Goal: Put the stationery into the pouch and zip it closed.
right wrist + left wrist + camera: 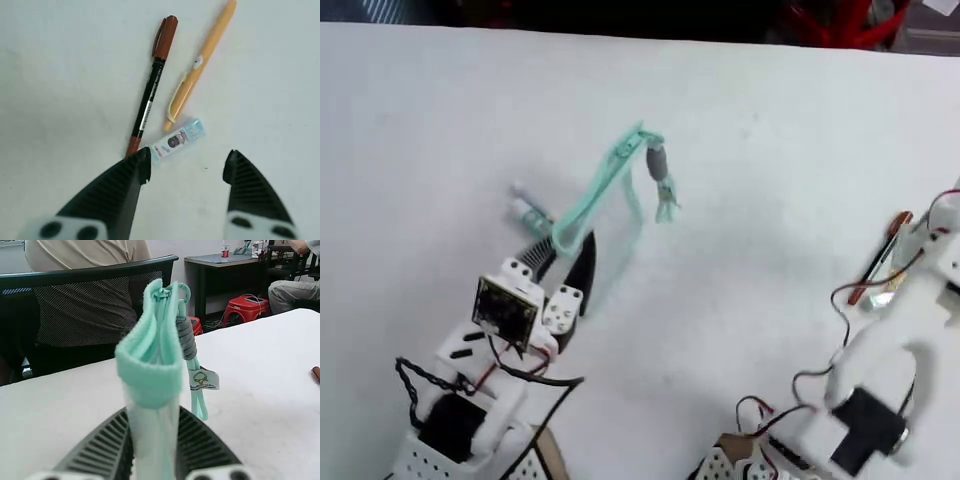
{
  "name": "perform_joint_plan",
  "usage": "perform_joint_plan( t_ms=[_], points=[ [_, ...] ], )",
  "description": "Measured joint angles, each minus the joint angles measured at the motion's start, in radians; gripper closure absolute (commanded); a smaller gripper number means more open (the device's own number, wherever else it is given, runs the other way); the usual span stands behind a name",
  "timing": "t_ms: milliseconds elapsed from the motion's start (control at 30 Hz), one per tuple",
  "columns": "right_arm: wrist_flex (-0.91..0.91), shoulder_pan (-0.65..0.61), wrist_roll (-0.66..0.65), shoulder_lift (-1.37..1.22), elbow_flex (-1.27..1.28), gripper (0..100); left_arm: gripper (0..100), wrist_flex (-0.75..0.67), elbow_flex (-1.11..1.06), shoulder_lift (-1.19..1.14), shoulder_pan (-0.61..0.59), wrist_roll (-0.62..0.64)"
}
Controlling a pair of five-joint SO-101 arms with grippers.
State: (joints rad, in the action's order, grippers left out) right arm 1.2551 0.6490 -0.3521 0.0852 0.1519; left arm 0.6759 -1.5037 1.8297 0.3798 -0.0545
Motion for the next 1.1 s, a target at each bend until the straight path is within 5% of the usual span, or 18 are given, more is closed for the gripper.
perform_joint_plan(
  t_ms=[333, 767, 967, 1100],
  points=[
    [-0.064, -0.130, 0.189, -0.419, -0.308, 76.9, 97, 0.000, -0.002, 0.000, 0.000, 0.000],
    [-0.040, -0.094, 0.206, -0.965, -0.835, 76.9, 97, -0.002, -0.008, 0.000, 0.000, 0.000],
    [0.078, -0.092, 0.209, -1.157, -1.126, 98.6, 97, -0.002, -0.009, 0.000, 0.000, 0.000],
    [0.166, -0.086, 0.209, -1.241, -1.304, 97.8, 97, -0.002, -0.009, 0.000, 0.000, 0.000]
  ],
)
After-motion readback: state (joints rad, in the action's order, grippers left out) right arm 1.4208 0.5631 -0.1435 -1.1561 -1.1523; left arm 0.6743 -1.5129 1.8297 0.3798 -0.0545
